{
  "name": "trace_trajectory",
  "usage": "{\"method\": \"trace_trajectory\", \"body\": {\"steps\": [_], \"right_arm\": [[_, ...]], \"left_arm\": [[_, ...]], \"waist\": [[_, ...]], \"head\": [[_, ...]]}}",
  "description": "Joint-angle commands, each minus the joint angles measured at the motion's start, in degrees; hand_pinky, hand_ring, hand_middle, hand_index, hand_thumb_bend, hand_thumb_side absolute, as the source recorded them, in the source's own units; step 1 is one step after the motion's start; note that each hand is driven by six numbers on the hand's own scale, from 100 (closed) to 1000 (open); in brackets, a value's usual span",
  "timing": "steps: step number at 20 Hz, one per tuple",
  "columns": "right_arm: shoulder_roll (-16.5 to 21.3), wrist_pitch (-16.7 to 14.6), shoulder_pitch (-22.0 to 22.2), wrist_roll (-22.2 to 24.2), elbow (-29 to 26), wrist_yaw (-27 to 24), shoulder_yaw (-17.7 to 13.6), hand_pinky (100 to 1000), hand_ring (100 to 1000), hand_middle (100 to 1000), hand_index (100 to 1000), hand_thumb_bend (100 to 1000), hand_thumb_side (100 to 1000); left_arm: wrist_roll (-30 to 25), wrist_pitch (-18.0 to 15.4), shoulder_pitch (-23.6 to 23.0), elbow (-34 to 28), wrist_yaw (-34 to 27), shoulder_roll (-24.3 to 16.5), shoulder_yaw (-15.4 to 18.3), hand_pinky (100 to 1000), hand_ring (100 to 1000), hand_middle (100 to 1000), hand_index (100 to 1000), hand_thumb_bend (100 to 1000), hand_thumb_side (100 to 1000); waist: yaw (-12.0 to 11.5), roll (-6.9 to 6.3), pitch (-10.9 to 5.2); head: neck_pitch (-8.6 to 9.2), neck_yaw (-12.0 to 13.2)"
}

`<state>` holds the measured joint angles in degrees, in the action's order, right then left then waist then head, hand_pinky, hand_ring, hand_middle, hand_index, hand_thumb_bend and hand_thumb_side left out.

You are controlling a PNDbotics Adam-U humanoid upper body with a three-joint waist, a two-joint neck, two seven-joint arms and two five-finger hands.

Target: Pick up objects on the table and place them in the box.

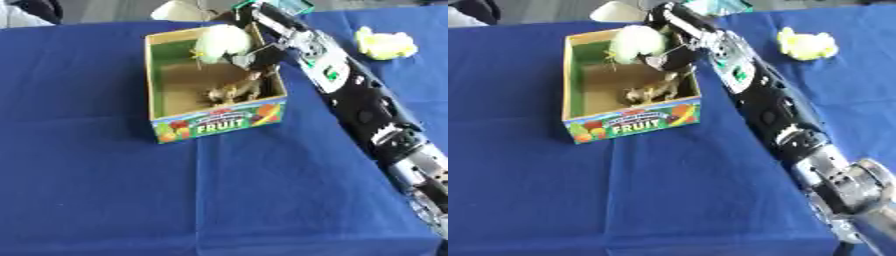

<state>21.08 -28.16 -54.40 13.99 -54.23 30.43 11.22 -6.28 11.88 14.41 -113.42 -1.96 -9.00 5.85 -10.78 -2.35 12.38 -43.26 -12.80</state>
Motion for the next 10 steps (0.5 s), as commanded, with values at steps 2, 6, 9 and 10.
{"method": "trace_trajectory", "body": {"steps": [2, 6, 9, 10], "right_arm": [[0.1, -2.1, -0.7, 1.9, -0.4, 2.2, 0.5, 758, 711, 578, 683, 457, 314], [0.1, -3.7, -0.7, 4.3, -0.7, 2.4, 0.6, 781, 753, 657, 768, 584, 397], [0.3, -4.6, -0.6, 6.5, -1.3, 1.2, 0.6, 803, 787, 721, 814, 630, 428], [0.5, -4.8, -0.6, 7.4, -1.5, 0.7, 0.5, 810, 797, 738, 822, 639, 430]], "left_arm": [[-0.2, -0.1, 0.6, -0.8, -0.1, -0.3, 0.1, 548, 633, 657, 778, 317, 612], [-0.2, -0.1, 0.7, -0.8, -0.1, -0.3, 0.1, 548, 633, 657, 778, 317, 612], [-0.2, 0.0, 0.7, -0.9, -0.1, -0.3, 0.1, 548, 634, 657, 778, 317, 613], [-0.2, 0.0, 0.7, -0.9, -0.1, -0.3, 0.1, 548, 634, 657, 778, 317, 612]], "waist": [[-0.1, -0.03, -1.08], [-0.1, 0.03, -1.09], [0.0, 0.06, -1.12], [0.0, 0.06, -1.13]], "head": [[0.05, -0.2], [0.06, -0.2], [0.06, -0.2], [0.08, -0.2]]}}
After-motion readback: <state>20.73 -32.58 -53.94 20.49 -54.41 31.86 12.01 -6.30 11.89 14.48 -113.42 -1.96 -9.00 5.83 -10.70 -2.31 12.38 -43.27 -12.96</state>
